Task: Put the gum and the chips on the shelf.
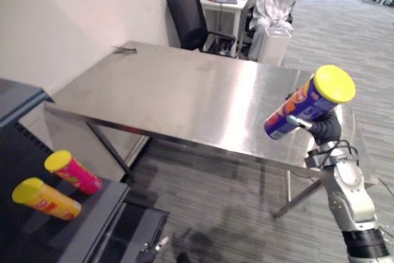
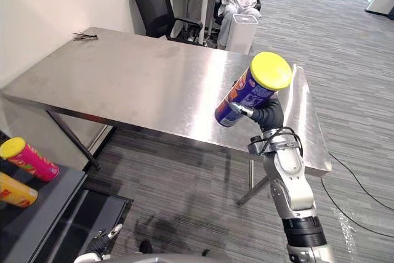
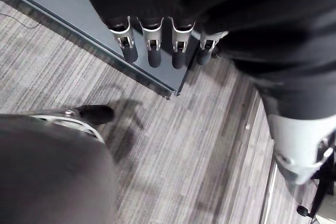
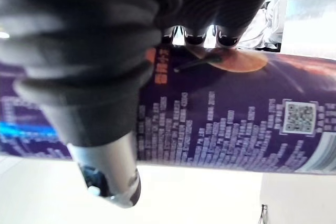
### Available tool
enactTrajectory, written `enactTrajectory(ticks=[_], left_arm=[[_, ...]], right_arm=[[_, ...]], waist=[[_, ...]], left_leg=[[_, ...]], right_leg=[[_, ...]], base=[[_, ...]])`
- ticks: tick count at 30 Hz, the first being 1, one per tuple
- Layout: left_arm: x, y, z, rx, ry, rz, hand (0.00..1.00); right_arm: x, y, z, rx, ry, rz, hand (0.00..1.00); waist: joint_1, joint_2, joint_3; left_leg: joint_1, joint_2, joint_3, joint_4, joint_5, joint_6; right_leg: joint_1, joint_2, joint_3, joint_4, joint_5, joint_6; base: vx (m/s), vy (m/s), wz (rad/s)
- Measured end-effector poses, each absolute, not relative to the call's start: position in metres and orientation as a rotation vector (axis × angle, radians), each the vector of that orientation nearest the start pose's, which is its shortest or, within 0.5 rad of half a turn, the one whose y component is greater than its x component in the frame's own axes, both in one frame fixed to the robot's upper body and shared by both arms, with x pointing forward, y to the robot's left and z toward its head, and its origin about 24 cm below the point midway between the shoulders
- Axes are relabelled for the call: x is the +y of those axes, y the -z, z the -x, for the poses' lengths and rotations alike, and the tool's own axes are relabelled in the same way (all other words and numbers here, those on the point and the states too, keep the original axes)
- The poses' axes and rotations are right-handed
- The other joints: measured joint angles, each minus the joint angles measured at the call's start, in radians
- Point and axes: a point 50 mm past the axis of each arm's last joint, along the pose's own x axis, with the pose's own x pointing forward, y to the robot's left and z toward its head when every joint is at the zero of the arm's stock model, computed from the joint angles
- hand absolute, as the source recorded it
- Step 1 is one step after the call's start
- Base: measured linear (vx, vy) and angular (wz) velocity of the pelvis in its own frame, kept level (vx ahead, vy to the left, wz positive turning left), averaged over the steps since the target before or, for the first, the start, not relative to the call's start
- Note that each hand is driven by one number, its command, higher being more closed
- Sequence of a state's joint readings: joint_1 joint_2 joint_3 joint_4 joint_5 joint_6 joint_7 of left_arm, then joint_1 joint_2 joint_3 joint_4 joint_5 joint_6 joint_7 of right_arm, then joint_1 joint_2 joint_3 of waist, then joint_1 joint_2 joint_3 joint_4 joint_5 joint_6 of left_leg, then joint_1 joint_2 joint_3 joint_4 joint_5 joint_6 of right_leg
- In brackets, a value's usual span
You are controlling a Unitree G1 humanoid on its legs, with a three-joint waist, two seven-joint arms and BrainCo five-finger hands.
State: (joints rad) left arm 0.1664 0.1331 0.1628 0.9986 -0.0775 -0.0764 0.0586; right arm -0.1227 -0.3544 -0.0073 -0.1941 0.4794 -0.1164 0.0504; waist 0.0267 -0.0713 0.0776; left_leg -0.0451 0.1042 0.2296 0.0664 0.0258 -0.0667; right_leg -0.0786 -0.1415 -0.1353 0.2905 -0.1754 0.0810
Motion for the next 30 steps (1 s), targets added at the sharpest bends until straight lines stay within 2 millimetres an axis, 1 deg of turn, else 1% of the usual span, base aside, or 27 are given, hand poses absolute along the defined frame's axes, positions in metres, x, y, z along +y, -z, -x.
enactTrajectory(ticks=[1,3,4,5,6,7,8,9,10,11,12,14,15,17,18,19,20,21,22,23,25,26,28,30], left_arm=[[0.229,0.156,-0.073,1.063,-0.351,-0.005,0.0],[0.228,0.155,-0.074,1.054,-0.356,0.016,0.0],[0.226,0.156,-0.073,1.057,-0.358,0.035,0.0],[0.228,0.157,-0.068,1.066,-0.373,0.045,0.0],[0.228,0.157,-0.064,1.075,-0.381,0.052,0.0],[0.227,0.158,-0.059,1.087,-0.392,0.065,0.0],[0.23,0.158,-0.059,1.09,-0.4,0.068,0.0],[0.23,0.158,-0.058,1.094,-0.402,0.069,0.0],[0.229,0.158,-0.057,1.094,-0.402,0.072,0.0],[0.228,0.159,-0.057,1.095,-0.402,0.076,0.0],[0.227,0.159,-0.057,1.095,-0.403,0.082,0.0],[0.226,0.159,-0.055,1.095,-0.42,0.102,0.0],[0.223,0.16,-0.055,1.096,-0.425,0.119,0.0],[0.219,0.161,-0.054,1.1,-0.423,0.133,0.0],[0.218,0.161,-0.054,1.103,-0.421,0.136,0.0],[0.218,0.162,-0.054,1.106,-0.421,0.136,0.0],[0.219,0.162,-0.053,1.107,-0.432,0.141,0.0],[0.22,0.162,-0.052,1.108,-0.436,0.141,0.0],[0.221,0.161,-0.052,1.11,-0.439,0.133,0.0],[0.221,0.161,-0.052,1.112,-0.443,0.125,0.0],[0.222,0.161,-0.052,1.113,-0.442,0.113,0.0],[0.224,0.16,-0.054,1.108,-0.438,0.101,0.0],[0.229,0.16,-0.058,1.105,-0.437,0.077,0.0],[0.233,0.159,-0.06,1.106,-0.454,0.066,0.0]], right_arm=[[-0.19,-0.139,-0.265,-0.415,-0.158,-0.127,1.0],[-0.186,-0.14,-0.266,-0.415,-0.173,-0.132,1.0],[-0.183,-0.142,-0.267,-0.423,-0.186,-0.135,1.0],[-0.18,-0.144,-0.269,-0.429,-0.197,-0.136,1.0],[-0.179,-0.145,-0.269,-0.431,-0.2,-0.136,1.0],[-0.181,-0.146,-0.27,-0.439,-0.192,-0.137,1.0],[-0.186,-0.151,-0.271,-0.459,-0.164,-0.139,1.0],[-0.19,-0.153,-0.271,-0.469,-0.144,-0.139,1.0],[-0.2,-0.157,-0.27,-0.487,-0.098,-0.138,1.0],[-0.205,-0.158,-0.27,-0.495,-0.076,-0.137,1.0],[-0.219,-0.163,-0.268,-0.519,-0.008,-0.137,1.0],[-0.228,-0.165,-0.265,-0.534,0.039,-0.137,1.0],[-0.235,-0.166,-0.263,-0.543,0.073,-0.135,1.0],[-0.24,-0.167,-0.26,-0.549,0.096,-0.128,1.0],[-0.242,-0.167,-0.258,-0.552,0.103,-0.125,1.0],[-0.242,-0.165,-0.256,-0.551,0.11,-0.129,1.0],[-0.241,-0.163,-0.254,-0.55,0.114,-0.142,1.0],[-0.24,-0.163,-0.254,-0.549,0.114,-0.148,1.0],[-0.239,-0.161,-0.254,-0.547,0.118,-0.163,1.0],[-0.239,-0.158,-0.253,-0.541,0.126,-0.174,1.0],[-0.241,-0.152,-0.25,-0.528,0.155,-0.194,1.0],[-0.242,-0.149,-0.248,-0.518,0.175,-0.199,1.0],[-0.242,-0.147,-0.248,-0.509,0.198,-0.18,1.0],[-0.241,-0.146,-0.248,-0.506,0.202,-0.182,1.0]], waist=[[-0.002,0.009,0.006],[0.002,0.022,0.027],[0.007,0.029,0.042],[0.016,0.034,0.055],[0.018,0.036,0.056],[0.013,0.024,0.066],[0.008,0.02,0.073],[0.006,0.021,0.074],[0.005,0.025,0.073],[0.001,0.027,0.072],[-0.004,0.041,0.069],[-0.008,0.055,0.061],[-0.014,0.072,0.051],[-0.02,0.087,0.049],[-0.022,0.094,0.049],[-0.021,0.095,0.049],[-0.021,0.093,0.049],[-0.021,0.093,0.049],[-0.015,0.088,0.051],[-0.005,0.085,0.051],[-0.001,0.083,0.052],[0.0,0.078,0.056],[0.001,0.072,0.07],[0.003,0.057,0.09]], left_leg=[[-0.042,0.011,-0.037,0.053,-0.01,-0.003],[-0.097,0.028,-0.1,0.082,-0.003,-0.015],[-0.123,0.035,-0.135,0.063,0.018,-0.032],[-0.128,0.045,-0.138,0.019,0.023,-0.038],[-0.128,0.052,-0.127,-0.009,0.016,-0.045],[-0.133,0.063,-0.086,-0.032,0.002,-0.035],[-0.162,0.07,-0.032,0.041,0.01,0.007],[-0.175,0.078,0.002,0.089,0.011,0.022],[-0.178,0.103,0.07,0.196,-0.002,0.042],[-0.174,0.121,0.1,0.249,-0.018,0.051],[-0.124,0.171,0.173,0.35,-0.079,0.046],[-0.063,0.187,0.176,0.355,-0.101,0.023],[-0.009,0.197,0.171,0.317,-0.112,0.018],[0.033,0.189,0.173,0.215,-0.117,0.007],[0.036,0.183,0.172,0.175,-0.121,0.001],[0.033,0.167,0.186,0.126,-0.124,-0.004],[0.024,0.151,0.195,0.103,-0.125,-0.019],[0.017,0.144,0.194,0.1,-0.126,-0.032],[0.008,0.122,0.189,0.093,-0.128,-0.035],[0.0,0.103,0.184,0.099,-0.131,-0.03],[-0.026,0.089,0.174,0.127,-0.148,-0.016],[-0.054,0.093,0.171,0.171,-0.175,-0.011],[-0.088,0.103,0.167,0.238,-0.211,-0.003],[-0.095,0.106,0.173,0.255,-0.23,-0.006]], right_leg=[[-0.007,0.002,-0.035,0.028,-0.014,-0.011],[-0.028,0.016,-0.09,0.052,-0.024,-0.029],[-0.051,0.022,-0.124,0.085,-0.037,-0.047],[-0.066,0.024,-0.154,0.1,-0.044,-0.061],[-0.066,0.024,-0.172,0.092,-0.043,-0.066],[-0.06,0.012,-0.226,0.059,-0.036,-0.096],[-0.059,-0.015,-0.289,0.051,-0.026,-0.119],[-0.058,-0.026,-0.322,0.044,-0.021,-0.126],[-0.052,-0.045,-0.385,0.03,-0.012,-0.134],[-0.043,-0.052,-0.417,0.021,-0.006,-0.136],[-0.03,-0.075,-0.504,0.004,0.004,-0.133],[-0.028,-0.093,-0.571,0.002,0.005,-0.129],[-0.028,-0.111,-0.638,0.002,0.008,-0.11],[-0.026,-0.133,-0.701,0.01,0.015,-0.086],[-0.025,-0.143,-0.725,0.015,0.019,-0.079],[-0.025,-0.166,-0.765,0.026,0.028,-0.066],[-0.023,-0.19,-0.797,0.035,0.041,-0.052],[-0.024,-0.202,-0.805,0.043,0.049,-0.05],[-0.025,-0.233,-0.82,0.059,0.059,-0.048],[-0.027,-0.252,-0.822,0.066,0.07,-0.044],[-0.028,-0.272,-0.828,0.066,0.091,-0.042],[-0.034,-0.281,-0.828,0.071,0.097,-0.04],[-0.04,-0.282,-0.825,0.075,0.104,-0.038],[-0.044,-0.276,-0.816,0.059,0.117,-0.036]], base=[[-0.11,-0.123,0.7],[-0.15,-0.138,0.82],[-0.19,-0.17,0.84],[-0.19,-0.178,0.77],[-0.17,-0.168,0.95],[-0.19,-0.188,1.24],[-0.19,-0.185,1.38],[-0.18,-0.189,1.49],[-0.1,-0.117,1.24],[-0.14,-0.109,1.89],[-0.11,-0.044,1.59],[-0.14,0.041,1.62],[-0.15,0.105,1.53],[-0.15,0.165,1.27],[-0.18,0.235,1.16],[-0.16,0.246,1.16],[-0.15,0.249,1.06],[-0.12,0.252,0.86],[-0.1,0.245,0.51],[-0.09,0.227,0.38],[-0.09,0.164,0.16],[-0.12,0.168,0.06],[-0.12,0.159,-0.05],[-0.08,0.117,-0.12]])
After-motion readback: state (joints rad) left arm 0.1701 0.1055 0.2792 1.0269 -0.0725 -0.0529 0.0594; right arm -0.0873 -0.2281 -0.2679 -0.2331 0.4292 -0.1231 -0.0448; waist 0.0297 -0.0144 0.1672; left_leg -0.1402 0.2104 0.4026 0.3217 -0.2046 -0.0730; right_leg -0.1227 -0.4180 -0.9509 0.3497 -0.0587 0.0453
